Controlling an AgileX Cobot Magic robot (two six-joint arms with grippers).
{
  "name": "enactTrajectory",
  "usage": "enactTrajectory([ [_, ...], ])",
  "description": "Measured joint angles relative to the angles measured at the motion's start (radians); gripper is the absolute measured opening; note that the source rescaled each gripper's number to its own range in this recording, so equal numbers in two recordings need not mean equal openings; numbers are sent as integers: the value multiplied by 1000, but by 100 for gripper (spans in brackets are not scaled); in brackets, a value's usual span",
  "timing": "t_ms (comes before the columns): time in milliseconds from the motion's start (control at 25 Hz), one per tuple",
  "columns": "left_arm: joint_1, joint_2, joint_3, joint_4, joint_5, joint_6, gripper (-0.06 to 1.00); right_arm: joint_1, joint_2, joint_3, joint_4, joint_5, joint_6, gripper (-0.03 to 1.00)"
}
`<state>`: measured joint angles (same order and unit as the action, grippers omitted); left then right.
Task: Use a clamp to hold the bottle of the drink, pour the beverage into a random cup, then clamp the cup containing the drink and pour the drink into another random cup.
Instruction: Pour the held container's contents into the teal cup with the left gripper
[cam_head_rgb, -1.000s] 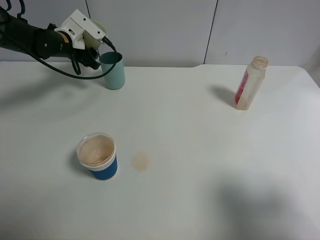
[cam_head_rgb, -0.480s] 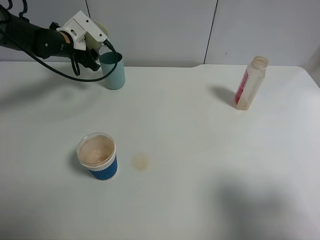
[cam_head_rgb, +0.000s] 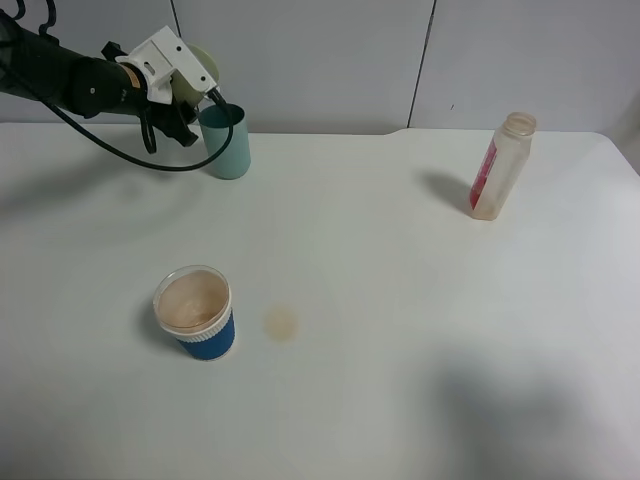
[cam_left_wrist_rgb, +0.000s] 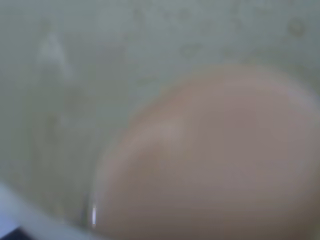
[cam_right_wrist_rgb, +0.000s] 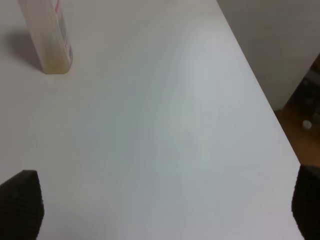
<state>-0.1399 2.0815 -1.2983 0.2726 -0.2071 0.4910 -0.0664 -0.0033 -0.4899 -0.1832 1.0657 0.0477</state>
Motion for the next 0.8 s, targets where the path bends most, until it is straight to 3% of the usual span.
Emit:
enactTrajectory([
  [800,0,0,-1,3,1,139,1,0,0,0,0,0,0,100],
])
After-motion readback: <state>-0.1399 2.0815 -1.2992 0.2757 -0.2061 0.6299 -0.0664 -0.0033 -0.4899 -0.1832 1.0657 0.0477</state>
